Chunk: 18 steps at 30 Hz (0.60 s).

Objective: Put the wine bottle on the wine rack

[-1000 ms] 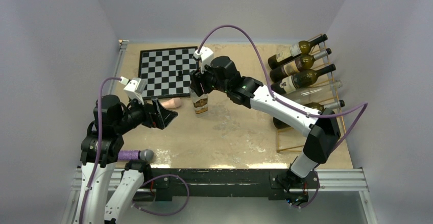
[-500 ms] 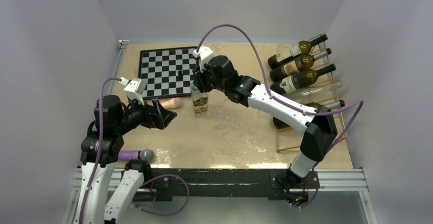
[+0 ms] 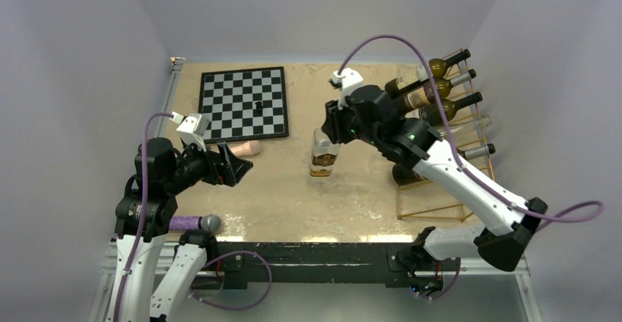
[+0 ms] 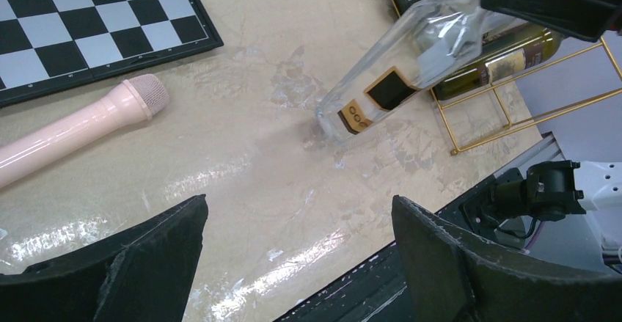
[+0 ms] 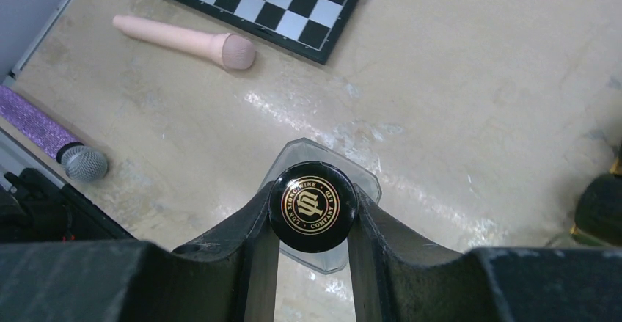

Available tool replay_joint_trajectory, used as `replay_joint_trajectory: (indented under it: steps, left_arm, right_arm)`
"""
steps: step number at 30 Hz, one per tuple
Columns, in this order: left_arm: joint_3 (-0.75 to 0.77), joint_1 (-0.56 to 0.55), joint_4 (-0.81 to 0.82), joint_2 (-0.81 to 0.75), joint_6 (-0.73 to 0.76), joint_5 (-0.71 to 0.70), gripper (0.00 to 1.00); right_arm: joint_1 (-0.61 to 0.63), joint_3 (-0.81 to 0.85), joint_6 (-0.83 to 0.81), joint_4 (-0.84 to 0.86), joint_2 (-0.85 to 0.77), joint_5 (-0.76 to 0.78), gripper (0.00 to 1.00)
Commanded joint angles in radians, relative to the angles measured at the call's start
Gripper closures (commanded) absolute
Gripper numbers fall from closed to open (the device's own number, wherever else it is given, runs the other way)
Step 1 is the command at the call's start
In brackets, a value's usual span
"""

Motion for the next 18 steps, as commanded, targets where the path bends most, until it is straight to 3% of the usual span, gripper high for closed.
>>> replay_joint_trajectory:
  steps: [1, 18]
  left_arm:
    - [0.038, -0.002, 0.023, -0.013, 0.01, 0.012, 0.01]
    - [0.007, -0.002, 0.055, -0.001, -0.003, 0.036, 0.01]
  right_arm:
    - [-0.077, -0.056, 0.115, -0.017, -0.17, 0.023, 1.0]
    - [-0.261, -0.295, 0.211, -0.307, -0.566, 0.162, 1.0]
